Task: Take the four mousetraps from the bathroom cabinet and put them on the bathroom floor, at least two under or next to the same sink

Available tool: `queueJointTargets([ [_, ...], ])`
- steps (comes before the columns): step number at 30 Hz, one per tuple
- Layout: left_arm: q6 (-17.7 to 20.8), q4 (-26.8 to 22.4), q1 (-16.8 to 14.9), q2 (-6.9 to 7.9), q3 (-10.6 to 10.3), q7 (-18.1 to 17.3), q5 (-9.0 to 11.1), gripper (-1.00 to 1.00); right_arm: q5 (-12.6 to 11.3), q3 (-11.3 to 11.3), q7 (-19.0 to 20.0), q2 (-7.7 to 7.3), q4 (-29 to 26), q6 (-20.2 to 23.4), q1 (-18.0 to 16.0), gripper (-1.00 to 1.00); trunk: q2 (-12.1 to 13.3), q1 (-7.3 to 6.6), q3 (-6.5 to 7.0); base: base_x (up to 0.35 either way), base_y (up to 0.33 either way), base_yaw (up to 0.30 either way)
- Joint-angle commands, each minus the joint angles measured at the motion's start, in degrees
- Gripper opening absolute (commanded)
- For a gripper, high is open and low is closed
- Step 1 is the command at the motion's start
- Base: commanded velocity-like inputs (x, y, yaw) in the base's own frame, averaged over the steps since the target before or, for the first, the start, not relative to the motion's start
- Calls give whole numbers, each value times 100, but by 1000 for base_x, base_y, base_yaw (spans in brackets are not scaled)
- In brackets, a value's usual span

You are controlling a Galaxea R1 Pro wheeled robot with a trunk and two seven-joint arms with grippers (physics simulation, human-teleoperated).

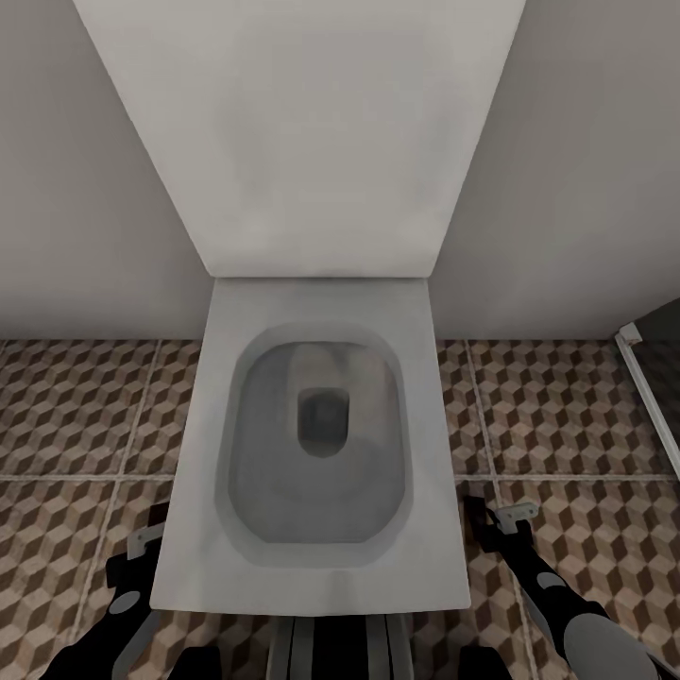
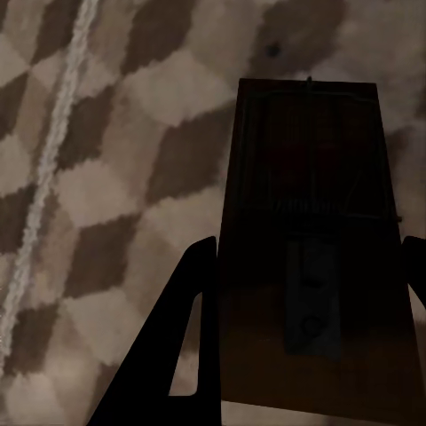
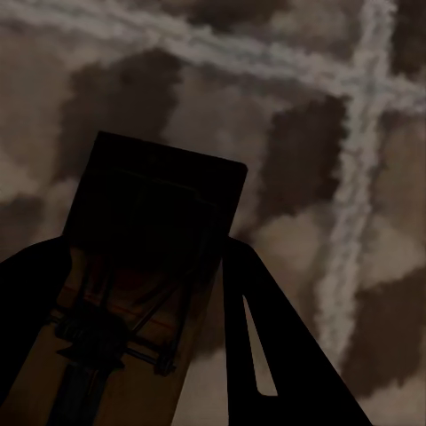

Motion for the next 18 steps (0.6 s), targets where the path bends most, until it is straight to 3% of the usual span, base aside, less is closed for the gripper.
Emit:
queueJointTargets([
  [1,-21,0,-3,9,-50,51,42,-100,23,-53,47,0,5,45,0,-100,-1,1,-4,0,0,0],
  [18,-20,-16,-3,17,-50,52,49,-100,24,-55,52,0,4,45,0,-100,-1,1,-4,0,0,0],
])
